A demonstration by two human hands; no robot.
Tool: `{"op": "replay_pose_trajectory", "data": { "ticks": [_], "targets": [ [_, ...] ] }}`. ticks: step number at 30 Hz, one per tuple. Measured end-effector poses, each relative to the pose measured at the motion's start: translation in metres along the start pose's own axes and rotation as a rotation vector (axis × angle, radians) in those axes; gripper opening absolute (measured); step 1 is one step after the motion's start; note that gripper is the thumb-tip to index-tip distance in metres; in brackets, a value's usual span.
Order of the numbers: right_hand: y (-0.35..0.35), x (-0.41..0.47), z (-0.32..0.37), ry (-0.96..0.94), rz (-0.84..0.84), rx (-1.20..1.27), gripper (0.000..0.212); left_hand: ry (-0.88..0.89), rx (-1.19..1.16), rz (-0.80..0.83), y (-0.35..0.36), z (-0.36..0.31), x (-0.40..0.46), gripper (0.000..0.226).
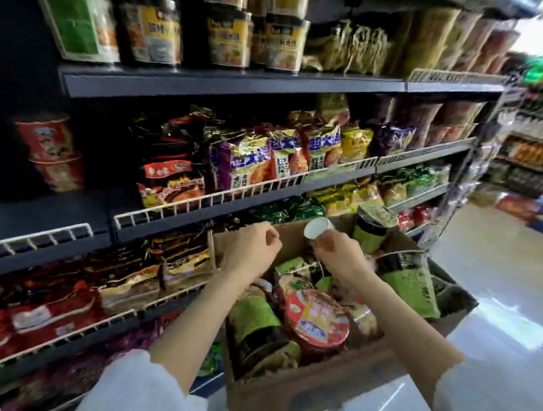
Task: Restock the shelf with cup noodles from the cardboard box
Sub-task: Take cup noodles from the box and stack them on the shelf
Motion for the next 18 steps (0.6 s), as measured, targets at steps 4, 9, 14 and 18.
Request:
{"op": "replay_pose_trajectory", "data": {
  "ticks": [4,9,14,18],
  "targets": [
    [-0.019,0.037,-0.060,-0.018,0.096,-0.188,0.023,-0.049,0.011,0.149,0.066,-0.030,0.035,0.017],
    [-0.013,0.078,-0.100,-0.048,0.368,-0.514,0.044,-0.150,0.142,0.383,0.128,-0.040,0.061,0.029],
    [-0.001,0.107,-0.105,-0.032,0.532,-0.665,0.061,-0.318,0.336,0.573,0.147,-0.023,0.065,0.064],
    [0.013,0.116,-0.114,0.011,0.652,-0.647,0.070,-0.446,0.339,0.553,0.153,0.005,0.067,0.084]
  ]
}}
Point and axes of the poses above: each hand's wrist, its own x-axis towards the middle knuckle, its own y-axis out of the palm, z = x × y, the point moved 2 cm from there along x, towards the middle knuckle, and after that the axes turned 3 degrees about z, right-handed, at the moved point
